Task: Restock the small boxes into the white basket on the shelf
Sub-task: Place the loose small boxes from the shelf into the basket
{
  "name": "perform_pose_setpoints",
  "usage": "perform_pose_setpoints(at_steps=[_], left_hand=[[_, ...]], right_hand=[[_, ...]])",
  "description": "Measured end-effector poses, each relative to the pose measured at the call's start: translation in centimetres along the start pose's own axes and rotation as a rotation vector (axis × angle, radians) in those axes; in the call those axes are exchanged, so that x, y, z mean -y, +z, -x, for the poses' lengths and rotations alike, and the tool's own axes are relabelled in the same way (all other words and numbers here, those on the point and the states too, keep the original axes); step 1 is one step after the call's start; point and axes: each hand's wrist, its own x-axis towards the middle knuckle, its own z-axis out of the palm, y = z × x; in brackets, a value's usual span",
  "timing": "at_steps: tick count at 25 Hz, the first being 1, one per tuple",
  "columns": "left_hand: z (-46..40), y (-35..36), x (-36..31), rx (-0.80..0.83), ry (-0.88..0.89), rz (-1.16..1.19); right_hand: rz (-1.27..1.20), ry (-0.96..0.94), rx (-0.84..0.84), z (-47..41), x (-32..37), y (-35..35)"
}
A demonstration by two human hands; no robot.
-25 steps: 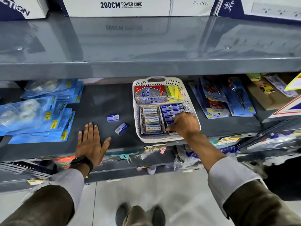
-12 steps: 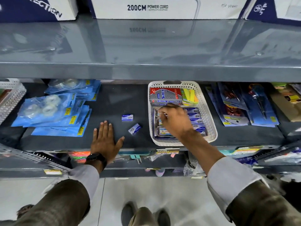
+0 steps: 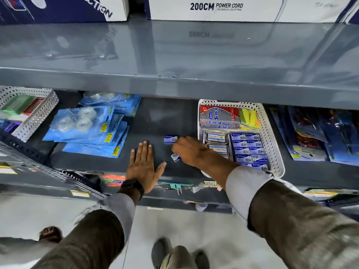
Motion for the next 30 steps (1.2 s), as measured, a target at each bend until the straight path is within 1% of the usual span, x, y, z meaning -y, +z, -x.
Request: perform_pose_setpoints(at_steps=[2, 4, 6, 7, 8, 9, 12, 13, 15, 19, 25, 27, 30], left_hand=[[0.0, 0.1, -0.1, -0.006, 0.004, 0.008], [-0.1, 0.2, 0.0, -0.014, 0.007, 0.014], [-0.1, 0.6, -0.1, -0.023, 0.015, 0.022], [-0.2, 0.7, 0.1, -0.019, 0.012, 0.022], [-0.2, 0.7, 0.1, -0.01, 0.014, 0.023], [-0.2, 0.8, 0.2, -0.005, 0.012, 0.02], [-0.1, 0.3, 0.0, -0.009, 0.011, 0.01], [0.0, 0.0, -0.1, -0.005, 0.012, 0.009], [0.2, -0.3, -0.2, -0.002, 0.014, 0.017], [0.4, -0.5, -0.3, -0.005, 0.014, 0.027], [0.5, -0.9, -0.6, -0.018, 0.018, 0.006], [0.5, -1.0, -0.7, -0.015, 0.019, 0.003], [0.5, -0.9, -0.6, -0.013, 0.017, 0.011]], right_hand=[[-0.072, 0.007, -0.03, 0.5, 0.1, -0.3], [-0.221, 0.049, -0.137, 2.2, -0.7, -1.4], [-0.332, 0.154, -0.311, 5.4, -3.0, -2.4], [-0.372, 0.223, -0.365, 7.2, -4.7, -2.5], [-0.393, 0.303, -0.371, 9.4, -6.6, -2.3], [-0.392, 0.38, -0.321, 11.5, -8.4, -1.9], [-0.321, 0.602, -0.053, 16.8, -12.1, -0.3], [-0.299, 0.638, 0.011, 17.8, -12.4, 0.3], [-0.251, 0.645, 0.067, 18.8, -12.3, 1.2], [-0.23, 0.672, 0.042, 19.0, -12.3, 2.5], [-0.241, 0.684, 0.058, 18.8, -12.4, 2.6], [-0.278, 0.683, 0.047, 18.7, -12.2, 2.6], [-0.423, 0.711, -0.012, 18.3, -11.5, 2.6]])
